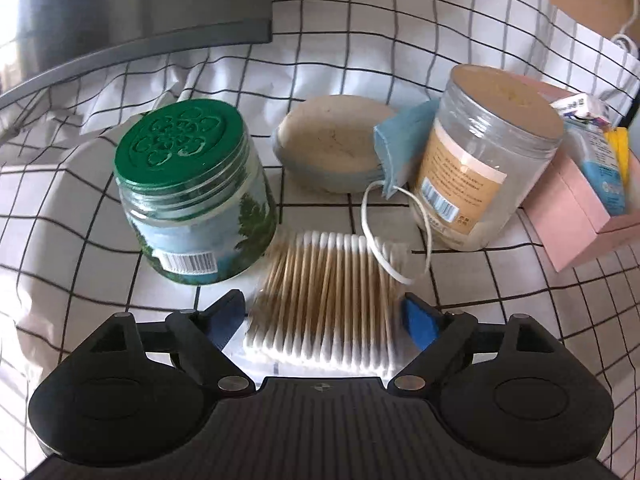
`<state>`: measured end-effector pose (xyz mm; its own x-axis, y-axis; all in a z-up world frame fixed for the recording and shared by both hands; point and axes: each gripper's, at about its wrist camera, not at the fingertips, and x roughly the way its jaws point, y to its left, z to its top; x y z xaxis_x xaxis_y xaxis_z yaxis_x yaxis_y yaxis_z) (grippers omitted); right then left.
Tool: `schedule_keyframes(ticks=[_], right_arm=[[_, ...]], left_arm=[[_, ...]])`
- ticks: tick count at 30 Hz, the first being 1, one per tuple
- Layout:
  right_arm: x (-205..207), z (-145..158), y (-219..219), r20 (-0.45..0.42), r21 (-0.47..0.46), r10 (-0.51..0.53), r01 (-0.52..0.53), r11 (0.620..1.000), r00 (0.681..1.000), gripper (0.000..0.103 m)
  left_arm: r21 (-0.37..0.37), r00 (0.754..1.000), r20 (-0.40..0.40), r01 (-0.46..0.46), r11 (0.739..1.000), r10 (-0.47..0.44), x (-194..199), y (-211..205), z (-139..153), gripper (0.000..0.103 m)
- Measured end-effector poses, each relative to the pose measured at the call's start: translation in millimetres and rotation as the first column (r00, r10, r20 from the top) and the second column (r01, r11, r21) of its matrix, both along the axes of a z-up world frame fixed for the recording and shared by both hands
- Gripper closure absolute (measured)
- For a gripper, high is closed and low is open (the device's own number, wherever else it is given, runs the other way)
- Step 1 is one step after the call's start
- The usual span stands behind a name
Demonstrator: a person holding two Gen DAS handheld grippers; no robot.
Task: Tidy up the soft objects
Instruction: 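Grasp the cotton swab bundle with the left tool while the right tool grasps the blue mask, then lift the blue face mask with the right tool, pulling it free of the jars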
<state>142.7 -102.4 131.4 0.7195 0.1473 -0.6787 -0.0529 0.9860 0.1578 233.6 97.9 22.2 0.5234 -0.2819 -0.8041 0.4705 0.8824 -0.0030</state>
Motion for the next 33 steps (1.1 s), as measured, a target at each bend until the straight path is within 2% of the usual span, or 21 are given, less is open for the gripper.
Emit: schedule_keyframes(ticks=[4, 6, 8, 9, 10, 11, 13, 15, 18, 21, 24, 27, 29, 30, 31, 33], right_arm=[[61, 46, -17, -0.058, 0.124, -0.02, 0.028, 0.992, 0.998, 0.036], [106, 58, -26, -0.159, 0.223, -0.048, 0.084, 0.971, 0.986, 0.036], [149, 56, -33, -0.299, 0.305, -0.057, 0.152, 0.94, 0.953, 0.051], [167, 50, -33, -0.367, 0.341, -0.055, 0.19, 0.921, 0.928, 0.066], [184, 41, -32, -0.435, 0.362, -0.059, 0.234, 0.902, 0.899, 0.07], [200, 31, -31, -0.493, 0.355, -0.073, 0.278, 0.893, 0.867, 0.07], [227, 14, -22, -0.563, 0.253, -0.147, 0.339, 0.906, 0.813, 0.07], [242, -3, -15, -0.608, 0.159, -0.2, 0.364, 0.918, 0.769, 0.07], [255, -24, -10, -0.661, 0.073, -0.245, 0.386, 0.919, 0.709, 0.07], [260, -42, -13, -0.702, 0.044, -0.27, 0.418, 0.907, 0.659, 0.07], [264, -58, -16, -0.737, 0.039, -0.273, 0.443, 0.896, 0.619, 0.07], [266, -70, -19, -0.747, 0.026, -0.284, 0.453, 0.891, 0.602, 0.07], [268, -73, -20, -0.744, 0.025, -0.278, 0.441, 0.897, 0.608, 0.07], [268, -73, -20, -0.737, 0.03, -0.273, 0.433, 0.901, 0.619, 0.073], [267, -72, -20, -0.727, 0.041, -0.264, 0.424, 0.905, 0.634, 0.084], [267, -66, -17, -0.709, 0.072, -0.232, 0.396, 0.916, 0.666, 0.091]], left_arm=[[-0.033, 0.999, -0.029, 0.032, 0.999, -0.033, -1, 5, 3, 0.024], [-0.073, 0.997, -0.063, 0.041, 0.996, -0.046, 0, 12, 4, 0.025], [-0.118, 0.996, -0.066, 0.051, 0.992, -0.059, -3, 19, 7, 0.026], [-0.129, 0.997, -0.055, 0.053, 0.99, -0.06, -3, 23, 7, 0.026], [-0.133, 0.998, -0.04, 0.052, 0.99, -0.058, -6, 26, 9, 0.026], [-0.133, 0.998, -0.029, 0.053, 0.99, -0.057, -8, 29, 10, 0.027], [-0.128, 0.998, -0.025, 0.054, 0.99, -0.057, -9, 33, 13, 0.027], [-0.125, 0.997, -0.022, 0.064, 0.99, -0.068, -8, 37, 15, 0.027], [-0.115, 0.995, 0.002, 0.095, 0.989, -0.096, -13, 43, 18, 0.027], [-0.163, 0.993, -0.017, 0.11, 0.98, -0.114, -12, 52, 20, 0.027], [-0.18, 0.99, -0.029, 0.132, 0.975, -0.14, -14, 59, 20, 0.027], [-0.198, 0.987, -0.058, 0.133, 0.971, -0.147, -15, 64, 14, 0.027], [-0.207, 0.987, -0.069, 0.13, 0.97, -0.147, -16, 69, 9, 0.027], [-0.206, 0.987, -0.076, 0.125, 0.971, -0.143, -16, 71, 7, 0.027], [-0.206, 0.987, -0.081, 0.119, 0.971, -0.138, -16, 72, 6, 0.027], [-0.205, 0.988, -0.08, 0.112, 0.972, -0.131, -15, 74, 7, 0.027]])
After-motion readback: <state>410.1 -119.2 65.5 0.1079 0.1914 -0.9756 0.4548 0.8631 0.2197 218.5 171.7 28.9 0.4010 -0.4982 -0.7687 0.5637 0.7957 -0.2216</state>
